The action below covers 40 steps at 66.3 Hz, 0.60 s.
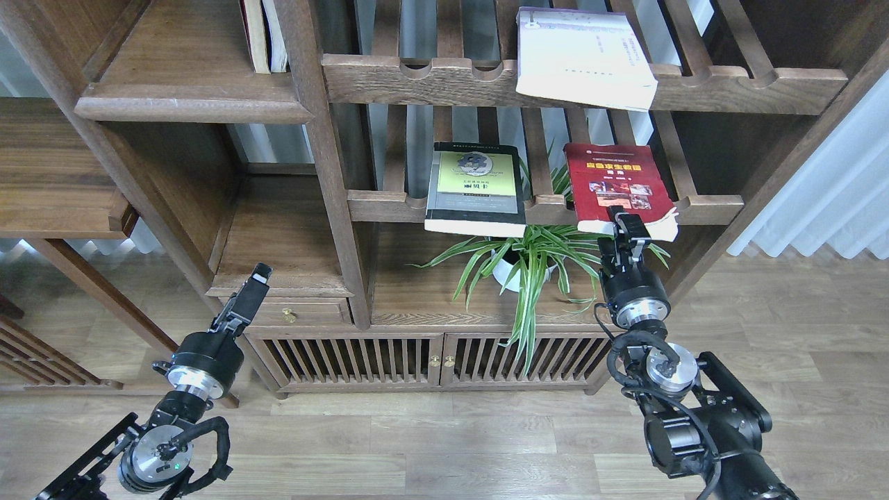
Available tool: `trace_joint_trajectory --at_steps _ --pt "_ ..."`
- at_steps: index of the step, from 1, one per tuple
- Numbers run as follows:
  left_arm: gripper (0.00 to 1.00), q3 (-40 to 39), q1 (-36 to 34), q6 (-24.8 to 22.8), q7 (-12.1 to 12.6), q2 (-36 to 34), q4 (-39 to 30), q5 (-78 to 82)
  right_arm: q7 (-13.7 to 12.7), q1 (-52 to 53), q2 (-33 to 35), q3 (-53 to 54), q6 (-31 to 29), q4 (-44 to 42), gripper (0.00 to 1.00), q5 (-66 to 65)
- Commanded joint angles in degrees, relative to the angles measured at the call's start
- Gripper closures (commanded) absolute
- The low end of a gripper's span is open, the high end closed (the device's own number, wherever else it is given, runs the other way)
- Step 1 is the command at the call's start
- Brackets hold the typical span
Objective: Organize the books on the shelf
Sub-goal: 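Grasp the red book's lower edge with the right gripper, then pull the red book off the shelf and lower it toward the left gripper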
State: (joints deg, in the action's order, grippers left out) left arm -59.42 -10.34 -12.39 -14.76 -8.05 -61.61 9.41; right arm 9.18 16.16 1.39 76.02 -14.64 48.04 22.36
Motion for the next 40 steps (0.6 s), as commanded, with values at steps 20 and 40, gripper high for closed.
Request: trace_joint_trajectory --at_steps 20,40 --pt "0.00 -0.7 0.9 0.0 0.0 0.1 0.0 0.0 -0.6 -6.3 1.3 0.3 -6.2 14.0 0.96 8.2" --pt "0.00 -0.9 0.9 0.1 0.0 0.8 0.0 0.0 -3.1 -20.8 4.1 -4.5 -13.4 31.6 0.96 10.9"
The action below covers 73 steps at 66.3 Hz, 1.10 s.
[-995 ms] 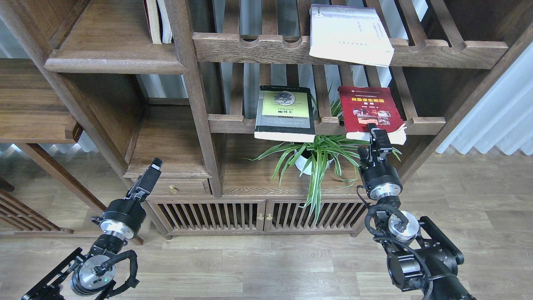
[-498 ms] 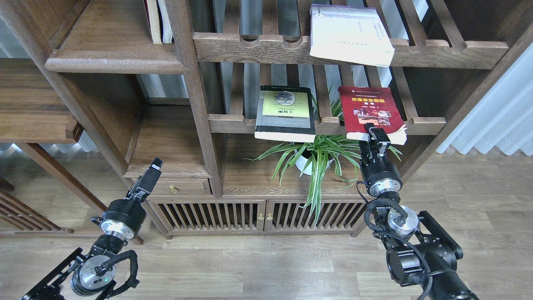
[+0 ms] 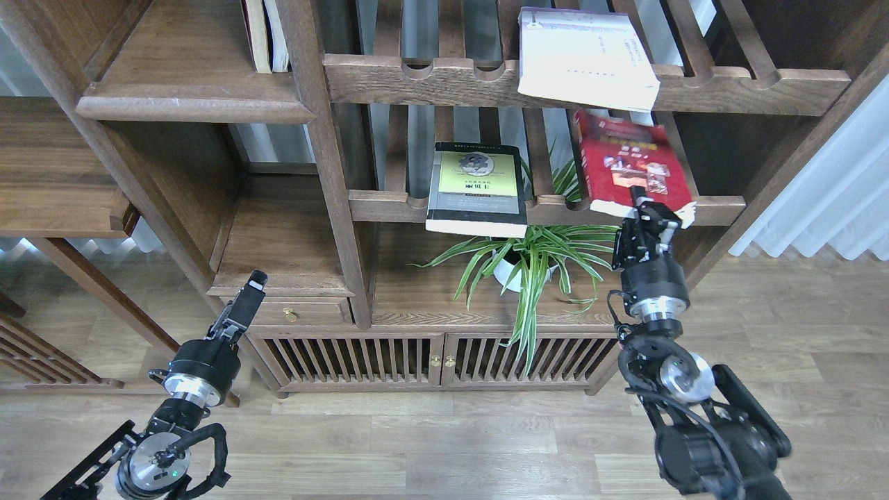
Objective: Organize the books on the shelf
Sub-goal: 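Pull the red book off the shelf and lower it toward the left gripper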
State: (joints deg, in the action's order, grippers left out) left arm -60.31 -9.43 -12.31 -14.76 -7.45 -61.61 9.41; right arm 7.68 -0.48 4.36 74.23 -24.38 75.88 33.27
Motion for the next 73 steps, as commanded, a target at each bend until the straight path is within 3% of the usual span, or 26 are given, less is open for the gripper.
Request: trace_joint_trajectory --at_steps 1,10,24,33,46,73 --pt "0.00 0.0 -0.1 -0.1 0.0 0.3 0.0 0.0 -2.2 -5.1 1.5 -3.6 -3.6 4.3 0.96 -0.2" --pt "0.00 0.2 -0.1 -0.2 0.0 0.4 -0.1 0.0 -5.1 -10.5 2.9 -7.4 -3.6 6.9 0.96 -2.9" --pt "0.00 0.8 -0.1 -0.4 -0.1 0.5 -1.0 -0.2 -5.8 -18.2 3.0 -9.7 -3.6 11.0 0.96 -8.5" --pt "0.00 1.3 -0.1 -8.5 0.2 0.9 -1.2 -0.3 -9.2 -23.3 2.6 -13.8 -3.6 12.0 0.96 -14.4" --pt "0.00 2.2 1.3 -15.6 0.1 0.2 -1.0 -0.2 -9.3 -29.0 3.2 -15.2 -3.6 12.0 0.96 -16.5" --pt "0.00 4.4 6.8 -15.7 -0.1 0.6 -0.4 -0.3 -9.3 -30.4 5.4 -17.7 -3.6 9.6 0.95 -16.6"
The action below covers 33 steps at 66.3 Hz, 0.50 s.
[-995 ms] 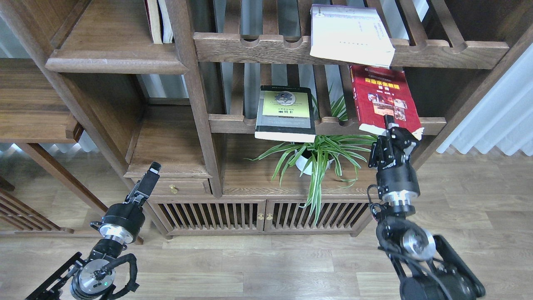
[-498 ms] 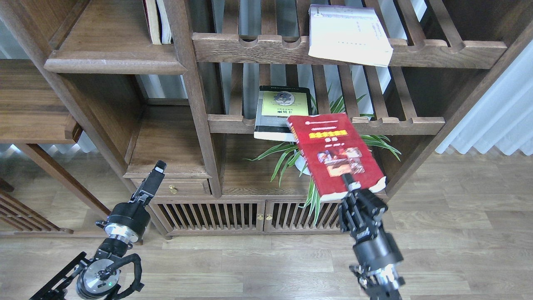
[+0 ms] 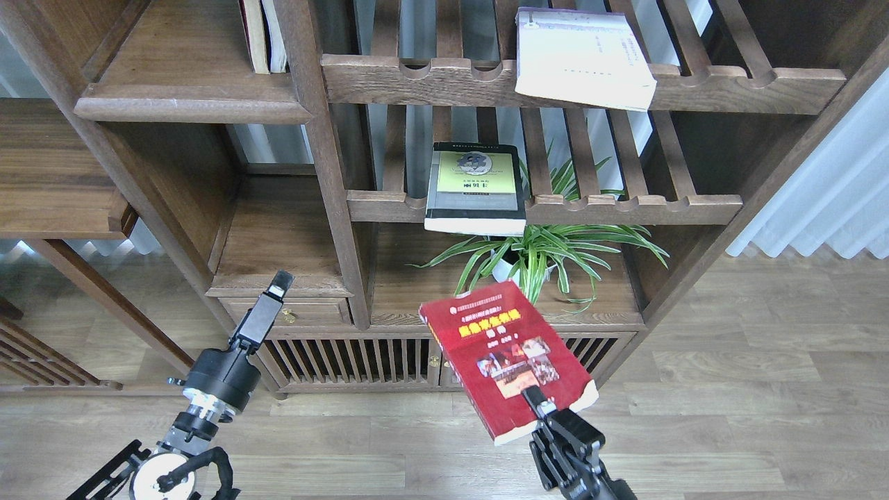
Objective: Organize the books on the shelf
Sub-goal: 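Pull the red book off the shelf and lower it toward the left gripper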
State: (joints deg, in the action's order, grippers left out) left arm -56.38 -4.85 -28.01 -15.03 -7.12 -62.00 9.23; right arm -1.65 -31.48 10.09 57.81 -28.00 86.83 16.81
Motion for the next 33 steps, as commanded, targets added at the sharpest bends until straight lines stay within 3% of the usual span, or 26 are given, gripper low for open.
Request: trace_joint_trajectory --at_steps 1,33 --pt "0.00 0.6 2.3 0.0 0.3 0.4 0.0 -0.1 0.0 0.7 -0.4 -1.5 0.0 -1.5 0.95 -0.1" --pt "0.00 3.6 5.0 0.0 0.4 2.8 -1.8 -10.6 -1.6 4.8 -6.5 -9.6 0.0 -5.0 0.92 -0.7"
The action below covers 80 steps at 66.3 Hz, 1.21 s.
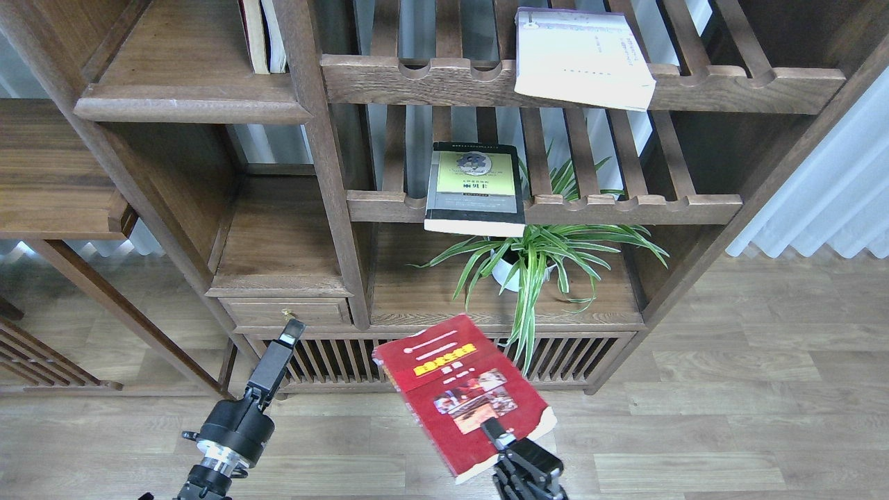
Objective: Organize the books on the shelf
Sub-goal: 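Pull the red book off the shelf and lower it toward the left gripper, then grasp the red book with the left gripper and release the right gripper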
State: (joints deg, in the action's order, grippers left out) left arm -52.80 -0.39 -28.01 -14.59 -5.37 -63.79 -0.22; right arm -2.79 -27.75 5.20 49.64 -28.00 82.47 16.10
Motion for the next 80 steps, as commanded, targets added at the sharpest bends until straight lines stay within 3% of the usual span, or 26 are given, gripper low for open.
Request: trace_joint_trajectory --at_steps 1,17,32,80 --pt "0.00 0.2 0.7 0.0 -0.2 1.1 0.0 -1.3 -0.5 1.1 -1.8 -1.5 0.0 -0.7 0.92 0.0" --pt "0.00 3.2 -0.2 0.0 -0.1 1.1 -1.1 -5.7 -1.5 2.0 -2.6 -1.8 0.0 -1.7 0.90 0.0" --pt "0.00 4.9 1.1 0.0 1.7 0.7 -7.6 -8.2 -1.8 3.1 -2.7 -1.8 0.0 -3.8 0.90 0.0" --pt "0.04 9.9 2.9 0.0 2.5 4.0 -6.1 -8.2 -1.9 4.1 -3.6 -3.5 0.0 -5.2 0.90 -0.1"
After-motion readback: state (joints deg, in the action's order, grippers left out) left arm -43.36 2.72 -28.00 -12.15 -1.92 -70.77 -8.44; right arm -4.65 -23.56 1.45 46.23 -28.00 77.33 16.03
